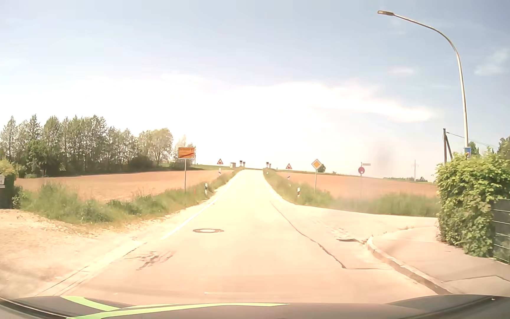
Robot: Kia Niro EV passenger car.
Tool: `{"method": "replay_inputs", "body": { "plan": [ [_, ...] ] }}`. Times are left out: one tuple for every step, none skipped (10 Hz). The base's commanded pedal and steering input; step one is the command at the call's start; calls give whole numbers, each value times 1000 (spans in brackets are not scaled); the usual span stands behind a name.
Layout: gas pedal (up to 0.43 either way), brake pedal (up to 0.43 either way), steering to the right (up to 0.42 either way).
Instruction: Follow the waypoints while adhering to traffic rules and regulations
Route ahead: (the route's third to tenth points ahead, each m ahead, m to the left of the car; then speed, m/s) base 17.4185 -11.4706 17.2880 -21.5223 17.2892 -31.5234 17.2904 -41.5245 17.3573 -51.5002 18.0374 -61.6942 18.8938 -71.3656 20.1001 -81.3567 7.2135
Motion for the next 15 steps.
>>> {"method": "replay_inputs", "body": {
  "plan": [
    [0,232,33],
    [0,232,33],
    [0,232,32],
    [0,232,41],
    [0,232,66],
    [0,232,94],
    [0,232,132],
    [0,232,162],
    [0,220,198],
    [0,195,230],
    [0,152,260],
    [0,67,291],
    [0,6,306],
    [0,0,318],
    [0,0,326]
  ]
}}
